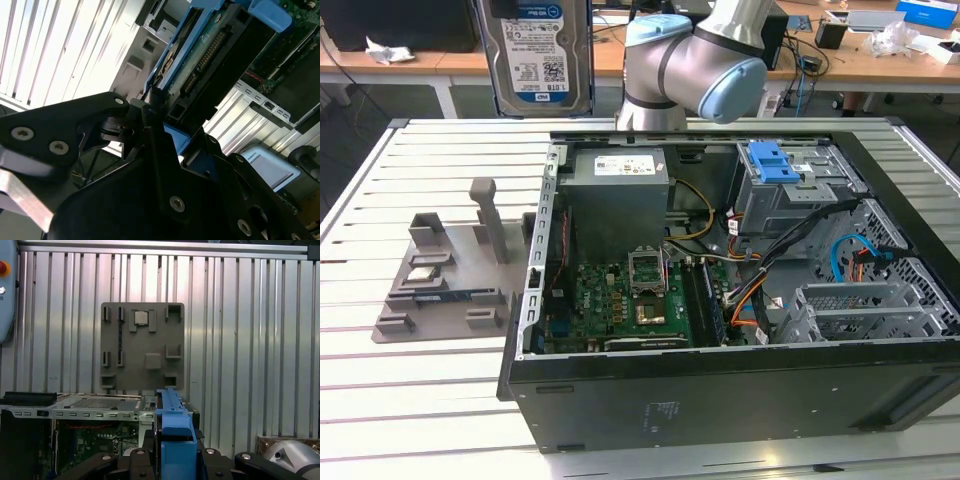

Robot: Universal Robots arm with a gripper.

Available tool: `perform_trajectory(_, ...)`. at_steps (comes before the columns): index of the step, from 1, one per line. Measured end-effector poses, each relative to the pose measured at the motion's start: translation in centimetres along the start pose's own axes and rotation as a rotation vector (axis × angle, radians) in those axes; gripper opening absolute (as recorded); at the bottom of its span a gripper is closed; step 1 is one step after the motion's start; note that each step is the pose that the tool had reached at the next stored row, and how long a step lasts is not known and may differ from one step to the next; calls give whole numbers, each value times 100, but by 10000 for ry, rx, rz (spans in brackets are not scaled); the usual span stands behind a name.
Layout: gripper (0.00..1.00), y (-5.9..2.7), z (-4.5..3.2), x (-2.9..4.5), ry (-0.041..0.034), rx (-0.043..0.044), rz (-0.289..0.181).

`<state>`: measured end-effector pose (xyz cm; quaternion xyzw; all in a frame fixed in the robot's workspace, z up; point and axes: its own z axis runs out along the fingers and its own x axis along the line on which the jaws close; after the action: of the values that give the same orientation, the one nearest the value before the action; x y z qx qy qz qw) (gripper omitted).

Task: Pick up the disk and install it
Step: 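Pick up the disk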

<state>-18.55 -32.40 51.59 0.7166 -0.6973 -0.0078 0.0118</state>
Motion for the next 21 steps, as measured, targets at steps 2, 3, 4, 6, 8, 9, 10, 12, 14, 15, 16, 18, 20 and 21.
perform_trajectory(2, 36, -4, 2, 28, -3, 1, 0)
perform_trajectory(3, 36, -7, 2, 45, -7, 2, -1)
perform_trajectory(4, 36, -10, 3, 73, -19, 3, -2)
perform_trajectory(6, 36, -15, 3, 114, -32, 2, -1)
perform_trajectory(8, 36, -19, 4, 139, -38, 3, -1)
perform_trajectory(9, 36, -20, 4, 146, -38, 2, -2)
perform_trajectory(10, 36, -21, 4, 152, -38, 3, -2)
perform_trajectory(12, 36, -24, 5, 167, -40, 4, -2)
perform_trajectory(14, 36, -30, 5, 170, -38, 3, -2)
perform_trajectory(15, 36, -34, 4, 172, -38, 2, -2)
perform_trajectory(16, 36, -37, 4, 175, -38, 3, -1)
perform_trajectory(18, 36, -41, 4, 179, -38, 3, -2)
perform_trajectory(20, 36, -44, 4, 184, -38, 3, -2)
perform_trajectory(21, 36, -46, 4, 186, -38, 3, -2)
